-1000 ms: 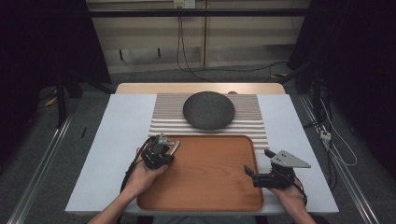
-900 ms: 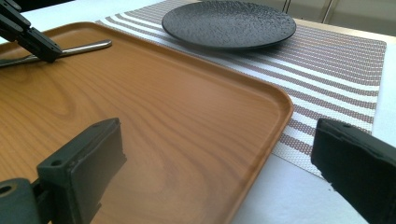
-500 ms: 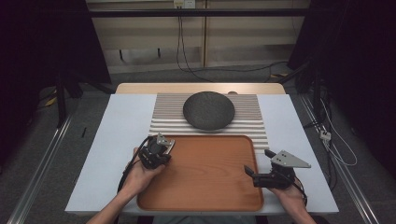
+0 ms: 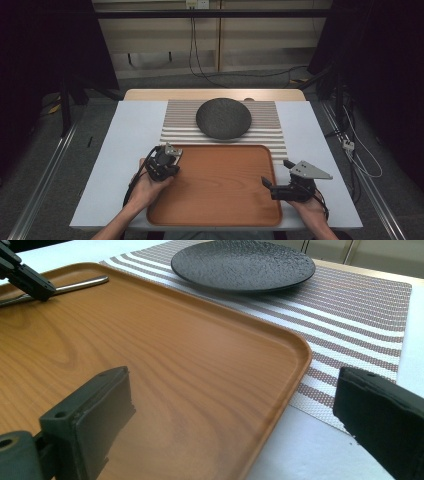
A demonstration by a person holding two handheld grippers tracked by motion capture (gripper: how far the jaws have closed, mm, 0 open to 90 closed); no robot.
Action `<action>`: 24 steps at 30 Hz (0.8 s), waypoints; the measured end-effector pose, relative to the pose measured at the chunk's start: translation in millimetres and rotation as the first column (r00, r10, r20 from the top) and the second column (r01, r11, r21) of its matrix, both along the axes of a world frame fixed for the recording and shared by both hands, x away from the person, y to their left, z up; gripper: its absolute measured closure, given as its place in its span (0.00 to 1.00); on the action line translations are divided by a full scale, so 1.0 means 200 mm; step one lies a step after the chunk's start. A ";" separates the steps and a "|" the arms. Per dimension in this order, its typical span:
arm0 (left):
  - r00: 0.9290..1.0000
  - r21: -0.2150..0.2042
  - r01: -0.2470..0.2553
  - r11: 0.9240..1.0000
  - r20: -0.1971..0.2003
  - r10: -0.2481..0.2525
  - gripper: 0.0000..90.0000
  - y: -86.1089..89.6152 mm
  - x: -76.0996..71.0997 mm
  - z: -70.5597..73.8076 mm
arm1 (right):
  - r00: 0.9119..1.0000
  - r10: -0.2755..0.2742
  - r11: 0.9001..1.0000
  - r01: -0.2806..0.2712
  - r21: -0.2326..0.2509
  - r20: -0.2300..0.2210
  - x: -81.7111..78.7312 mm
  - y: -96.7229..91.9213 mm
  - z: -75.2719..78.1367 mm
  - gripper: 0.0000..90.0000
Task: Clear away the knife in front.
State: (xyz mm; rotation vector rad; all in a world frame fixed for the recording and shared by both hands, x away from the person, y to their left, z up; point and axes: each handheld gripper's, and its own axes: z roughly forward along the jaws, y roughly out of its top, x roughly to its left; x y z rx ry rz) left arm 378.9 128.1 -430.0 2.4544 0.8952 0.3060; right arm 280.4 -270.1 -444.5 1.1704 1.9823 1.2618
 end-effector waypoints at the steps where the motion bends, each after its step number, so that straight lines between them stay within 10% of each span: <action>1: 1.000 0.009 -0.004 1.000 0.009 0.004 1.00 0.00 0.00 0.00 | 1.000 0.000 1.000 0.000 -0.001 0.000 0.00 0.00 0.00 0.03; 24: 1.000 -0.003 -0.021 1.000 0.001 0.021 1.00 0.10 -0.01 0.00 | 1.000 0.010 1.000 -0.010 -0.003 0.006 0.00 0.00 0.00 0.03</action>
